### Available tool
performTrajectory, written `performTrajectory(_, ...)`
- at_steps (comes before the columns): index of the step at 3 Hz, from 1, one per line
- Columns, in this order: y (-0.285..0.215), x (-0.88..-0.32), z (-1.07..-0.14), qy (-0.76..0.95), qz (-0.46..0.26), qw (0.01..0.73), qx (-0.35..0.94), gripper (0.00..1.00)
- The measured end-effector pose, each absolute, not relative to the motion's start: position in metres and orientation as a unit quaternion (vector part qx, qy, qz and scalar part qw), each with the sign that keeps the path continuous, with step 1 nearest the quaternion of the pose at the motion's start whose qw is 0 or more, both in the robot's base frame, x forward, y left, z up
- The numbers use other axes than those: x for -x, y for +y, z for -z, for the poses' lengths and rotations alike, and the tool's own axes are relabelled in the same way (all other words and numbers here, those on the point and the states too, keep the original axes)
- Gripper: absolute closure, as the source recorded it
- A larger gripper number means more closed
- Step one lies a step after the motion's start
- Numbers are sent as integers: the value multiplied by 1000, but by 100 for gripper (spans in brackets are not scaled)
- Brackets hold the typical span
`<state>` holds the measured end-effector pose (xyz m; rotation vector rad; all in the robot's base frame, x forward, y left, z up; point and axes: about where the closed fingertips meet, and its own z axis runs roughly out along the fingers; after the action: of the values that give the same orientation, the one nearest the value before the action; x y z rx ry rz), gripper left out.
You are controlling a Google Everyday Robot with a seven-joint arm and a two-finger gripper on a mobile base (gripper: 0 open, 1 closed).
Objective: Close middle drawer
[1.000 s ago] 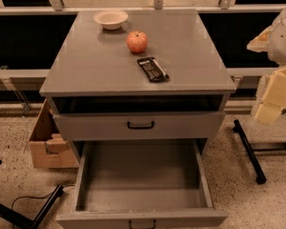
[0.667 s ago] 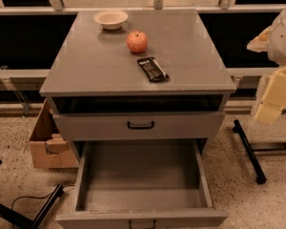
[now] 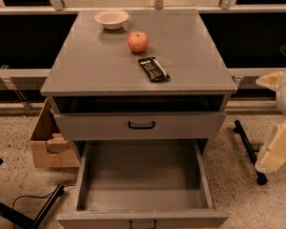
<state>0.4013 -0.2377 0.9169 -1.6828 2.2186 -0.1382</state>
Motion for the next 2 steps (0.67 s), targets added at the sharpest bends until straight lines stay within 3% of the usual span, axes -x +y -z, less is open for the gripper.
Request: performTrajectory(2,-252,-370,-790,790,33,190,583,0)
